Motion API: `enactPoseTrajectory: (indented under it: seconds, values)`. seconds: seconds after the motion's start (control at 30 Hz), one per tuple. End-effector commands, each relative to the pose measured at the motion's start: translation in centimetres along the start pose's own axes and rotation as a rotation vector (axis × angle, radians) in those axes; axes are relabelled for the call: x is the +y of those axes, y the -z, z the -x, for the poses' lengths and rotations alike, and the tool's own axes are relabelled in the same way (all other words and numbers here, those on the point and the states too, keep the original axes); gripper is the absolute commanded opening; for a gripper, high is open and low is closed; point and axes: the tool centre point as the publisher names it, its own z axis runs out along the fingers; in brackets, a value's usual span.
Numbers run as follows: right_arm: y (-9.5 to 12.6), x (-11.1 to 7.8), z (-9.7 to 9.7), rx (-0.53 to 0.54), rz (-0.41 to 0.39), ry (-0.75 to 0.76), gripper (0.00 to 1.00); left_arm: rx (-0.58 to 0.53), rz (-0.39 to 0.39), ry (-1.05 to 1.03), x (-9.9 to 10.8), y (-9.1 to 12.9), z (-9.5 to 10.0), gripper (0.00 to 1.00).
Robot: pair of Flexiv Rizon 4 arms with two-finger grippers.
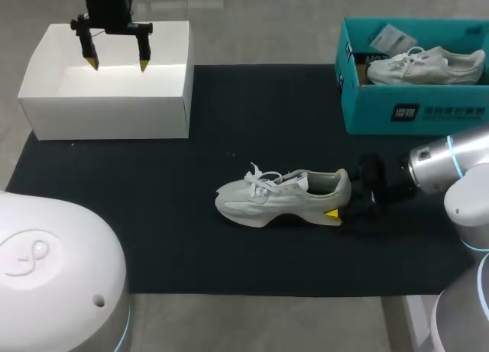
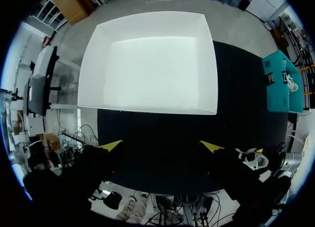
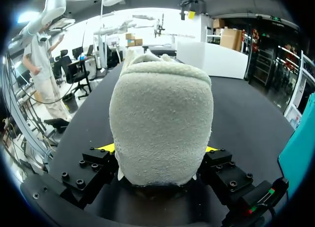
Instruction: Take the shoe out of the shoebox, open the shoe tongue, remove and reinsert the insole, then place the shoe into the shoebox
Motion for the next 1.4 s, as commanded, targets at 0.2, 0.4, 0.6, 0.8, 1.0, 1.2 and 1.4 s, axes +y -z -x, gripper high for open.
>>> enactPoseTrajectory:
  seconds: [0.2, 0.4, 0.6, 0.8, 1.0, 1.2, 1.4]
  values:
    - [-0.6, -0.3, 0.2, -0.004, -0.002, 0.0, 0.0, -0.034, -0.04, -0.042, 3.8, -1.1, -5.5, 1.0]
    - [-0.6, -0.3, 0.2, -0.004, -0.002, 0.0, 0.0, -0.134, -0.07, -0.03, 5.7, -1.5, -9.3, 1.0]
    - [-0.6, -0.3, 0.2, -0.004, -0.002, 0.0, 0.0, -0.097, -0.07, -0.098, 7.6, -2.2, -13.4, 1.0]
    - [-0.6, -0.3, 0.2, -0.004, -0.002, 0.0, 0.0, -0.069, -0.091, -0.204, 10.2, -2.4, -17.2, 1.0]
    - [-0.6, -0.3, 0.2, -0.004, -0.002, 0.0, 0.0, -0.068, -0.108, -0.271, 12.8, -2.3, -19.4, 1.0]
    - [-0.6, -0.3, 0.2, -0.004, -0.002, 0.0, 0.0, -0.06, -0.107, -0.246, 14.9, -2.4, -21.4, 1.0]
    - [-0.6, -0.3, 0.2, -0.004, -0.002, 0.0, 0.0, -0.115, -0.091, -0.264, 16.0, -2.8, -22.7, 1.0]
